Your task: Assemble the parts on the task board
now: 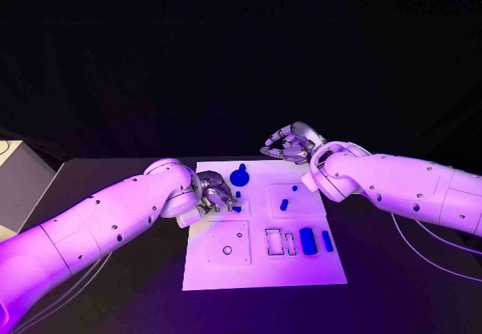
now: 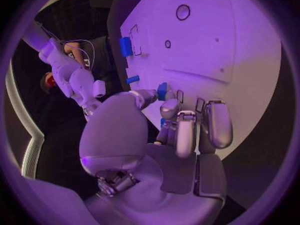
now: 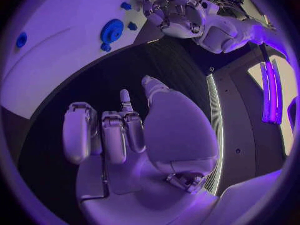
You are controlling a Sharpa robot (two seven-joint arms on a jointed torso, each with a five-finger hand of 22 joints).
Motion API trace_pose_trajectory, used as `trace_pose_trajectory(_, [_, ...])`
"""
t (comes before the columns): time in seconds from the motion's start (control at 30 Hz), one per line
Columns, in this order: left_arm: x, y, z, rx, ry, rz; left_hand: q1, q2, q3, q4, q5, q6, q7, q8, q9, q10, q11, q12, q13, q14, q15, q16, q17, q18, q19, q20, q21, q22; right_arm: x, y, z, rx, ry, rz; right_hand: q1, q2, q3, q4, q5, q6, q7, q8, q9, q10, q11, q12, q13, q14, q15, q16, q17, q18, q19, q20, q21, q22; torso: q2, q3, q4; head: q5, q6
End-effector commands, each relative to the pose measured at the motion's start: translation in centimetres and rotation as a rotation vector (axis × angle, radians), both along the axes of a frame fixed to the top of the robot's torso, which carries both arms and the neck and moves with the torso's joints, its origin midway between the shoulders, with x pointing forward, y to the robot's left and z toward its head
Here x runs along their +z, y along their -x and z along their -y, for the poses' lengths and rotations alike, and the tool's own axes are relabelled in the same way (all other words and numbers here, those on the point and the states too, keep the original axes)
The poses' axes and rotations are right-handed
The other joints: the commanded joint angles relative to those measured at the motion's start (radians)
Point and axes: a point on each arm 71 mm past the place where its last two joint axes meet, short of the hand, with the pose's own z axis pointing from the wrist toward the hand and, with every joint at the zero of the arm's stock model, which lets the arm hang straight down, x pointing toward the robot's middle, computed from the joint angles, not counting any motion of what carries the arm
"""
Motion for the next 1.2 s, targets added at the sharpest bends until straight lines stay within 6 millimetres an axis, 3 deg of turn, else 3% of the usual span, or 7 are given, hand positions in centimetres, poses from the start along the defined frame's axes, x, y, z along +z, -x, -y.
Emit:
trace_pose_trajectory(0.03, [0.2, 0.2, -0.1, 0.011, 0.055, -0.024, -0.021, -0.005, 0.188, -0.18, 0.019, 0.008, -0.001, 0.002, 0.01, 0.012, -0.001, -0.001, 0.005, 0.1, -0.001, 0.003, 0.254, -0.012, 0.002, 0.001, 0.003, 0.006, 0.0, 0.0, -0.1, 0.014, 0.01, 0.001, -0.009, 0.0, -0.001, 0.003, 0.007, -0.005, 0.002, 0.004, 0.001, 0.065, 0.008, 0.002, 0.232, 0.106, 0.006, 0.004, 0.263, -0.012, 0.043, 0.006, -0.004, 0.014, -0.001, 0.0012, 0.0006, 0.0, 0.004])
trace_pose_trajectory(0.2, [0.4, 0.2, -1.1, 0.043, 0.082, -0.023, -0.055, -0.019, 0.214, -0.214, 0.079, 0.032, -0.005, -0.006, 0.027, 0.034, -0.006, 0.004, 0.019, 0.104, -0.006, 0.008, 0.263, -0.014, 0.01, -0.002, 0.009, 0.019, -0.1, -0.1, 0.2, 0.007, 0.012, 0.003, -0.012, 0.001, -0.001, 0.003, 0.008, -0.005, 0.001, 0.005, 0.001, 0.065, 0.008, 0.002, 0.232, 0.106, 0.006, 0.004, 0.263, -0.011, 0.043, 0.006, -0.006, 0.012, -0.002, 0.0016, 0.0008, 0.002, 0.004])
trace_pose_trajectory(0.43, [0.9, 0.4, -2.0, 0.064, 0.091, 0.015, -0.077, -0.028, 0.222, -0.238, 0.134, 0.056, -0.01, -0.019, 0.039, 0.05, -0.011, 0.004, 0.028, 0.104, -0.011, 0.008, 0.263, -0.015, 0.014, -0.006, 0.012, 0.024, -0.1, -0.1, 0.6, -0.002, 0.014, 0.003, -0.012, 0.001, -0.001, 0.003, 0.008, -0.005, 0.001, 0.005, 0.001, 0.065, 0.008, 0.002, 0.232, 0.106, 0.006, 0.004, 0.263, -0.011, 0.043, 0.006, -0.006, 0.012, -0.001, 0.0008, 0.0011, 0.005, 0.004])
trace_pose_trajectory(0.67, [1.6, 0.5, -2.4, 0.085, 0.077, 0.11, -0.083, -0.032, 0.225, -0.247, 0.156, 0.069, -0.013, -0.024, 0.044, 0.061, -0.014, 0.007, 0.035, 0.104, -0.014, 0.008, 0.263, -0.015, 0.016, -0.009, 0.013, 0.026, -0.1, -0.1, 0.9, -0.007, 0.015, 0.004, -0.012, 0.001, -0.001, 0.003, 0.008, -0.005, 0.001, 0.005, 0.001, 0.065, 0.008, 0.002, 0.232, 0.106, 0.006, 0.004, 0.263, -0.011, 0.043, 0.006, -0.006, 0.012, 0.001, 0.0002, 0.0009, 0.008, 0.0])
trace_pose_trajectory(0.77, [1.7, 0.4, -2.6, 0.105, 0.076, 0.145, -0.102, -0.024, 0.21, -0.253, 0.23, 0.084, -0.018, -0.035, 0.052, 0.074, -0.019, 0.006, 0.039, 0.104, -0.019, 0.008, 0.263, -0.017, 0.023, -0.014, 0.016, 0.034, -0.1, -0.1, 1.1, -0.01, 0.015, 0.004, -0.012, 0.001, -0.001, 0.003, 0.008, -0.005, 0.001, 0.005, 0.001, 0.065, 0.008, 0.002, 0.232, 0.106, 0.006, 0.004, 0.263, -0.011, 0.043, 0.006, -0.006, 0.012, 0.0, 0.0006, 0.0014, 0.007, -0.005])
trace_pose_trajectory(0.83, [1.7, 0.3, -2.8, 0.12, 0.079, 0.164, -0.109, -0.017, 0.194, -0.256, 0.255, 0.087, -0.02, -0.04, 0.057, 0.077, -0.021, 0.005, 0.04, 0.104, -0.02, 0.008, 0.263, -0.017, 0.025, -0.016, 0.017, 0.036, -0.1, -0.2, 1.2, -0.012, 0.016, 0.004, -0.012, 0.001, -0.001, 0.003, 0.008, -0.005, 0.001, 0.005, 0.001, 0.065, 0.008, 0.002, 0.232, 0.106, 0.006, 0.004, 0.263, -0.011, 0.043, 0.006, -0.006, 0.012, 0.0, 0.0009, 0.0012, 0.006, -0.006])
trace_pose_trajectory(1.2, [0.5, 0.8, -3.4, 0.155, 0.094, 0.196, -0.107, -0.019, 0.188, -0.263, 0.257, 0.088, -0.02, -0.043, 0.059, 0.08, -0.022, 0.006, 0.046, 0.104, -0.021, 0.008, 0.263, -0.018, 0.027, -0.017, 0.018, 0.039, -0.2, -0.3, 1.4, -0.019, 0.02, 0.008, -0.015, 0.002, -0.001, 0.002, 0.01, -0.006, 0.001, 0.005, 0.001, 0.065, 0.008, 0.002, 0.232, 0.106, 0.006, 0.004, 0.263, -0.012, 0.043, 0.006, -0.004, 0.015, 0.001, 0.0003, 0.0008, 0.002, -0.005])
